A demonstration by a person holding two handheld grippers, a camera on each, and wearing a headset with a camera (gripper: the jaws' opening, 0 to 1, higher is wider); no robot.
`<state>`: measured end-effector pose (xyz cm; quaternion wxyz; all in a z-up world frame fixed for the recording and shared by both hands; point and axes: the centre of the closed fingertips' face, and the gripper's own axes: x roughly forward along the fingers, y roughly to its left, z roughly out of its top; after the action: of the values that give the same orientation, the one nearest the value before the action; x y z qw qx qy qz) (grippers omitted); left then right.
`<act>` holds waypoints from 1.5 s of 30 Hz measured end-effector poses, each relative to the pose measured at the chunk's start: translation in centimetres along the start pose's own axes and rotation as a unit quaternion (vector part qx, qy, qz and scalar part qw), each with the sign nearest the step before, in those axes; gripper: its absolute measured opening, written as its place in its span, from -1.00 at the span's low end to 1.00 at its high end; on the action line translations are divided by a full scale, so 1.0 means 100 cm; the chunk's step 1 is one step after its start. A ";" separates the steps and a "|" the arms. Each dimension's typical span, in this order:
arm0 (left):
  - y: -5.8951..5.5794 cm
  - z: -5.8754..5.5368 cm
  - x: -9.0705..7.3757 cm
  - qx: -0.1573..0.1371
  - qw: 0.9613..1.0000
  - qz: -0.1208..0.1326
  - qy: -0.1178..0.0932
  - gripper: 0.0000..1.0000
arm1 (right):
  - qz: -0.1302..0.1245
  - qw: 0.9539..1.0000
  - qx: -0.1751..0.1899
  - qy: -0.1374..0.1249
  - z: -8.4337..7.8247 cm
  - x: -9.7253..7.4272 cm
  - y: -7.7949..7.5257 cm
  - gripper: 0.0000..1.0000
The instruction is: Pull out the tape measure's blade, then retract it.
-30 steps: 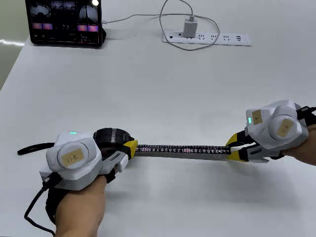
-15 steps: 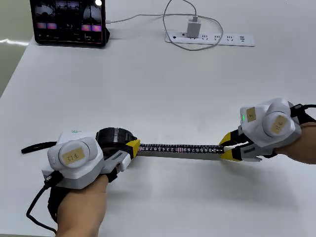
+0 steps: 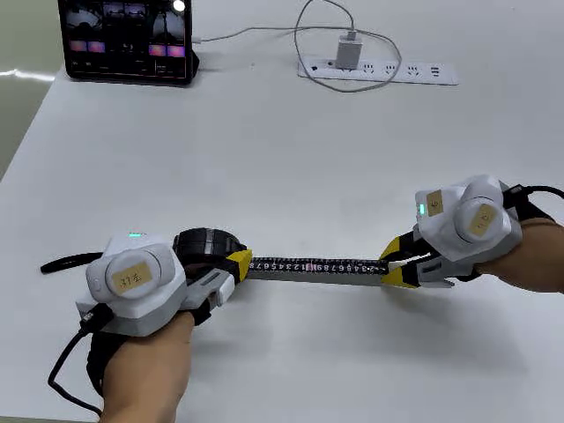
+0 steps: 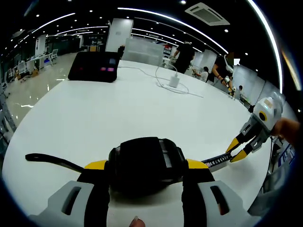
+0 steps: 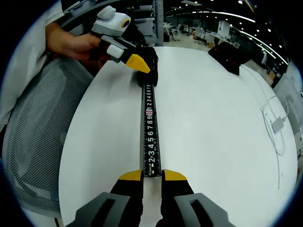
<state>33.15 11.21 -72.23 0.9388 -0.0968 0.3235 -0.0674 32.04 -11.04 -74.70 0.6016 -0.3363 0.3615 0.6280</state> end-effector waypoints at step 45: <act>0.000 0.000 0.001 -0.016 1.000 -0.005 -0.001 0.15 | 0.019 0.999 0.004 -0.037 0.049 0.033 -0.002 -0.80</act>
<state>33.21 11.22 -72.27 0.9372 -0.1135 0.3229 -0.0672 32.14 -5.18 -75.05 0.6037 -0.3037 0.3475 0.6500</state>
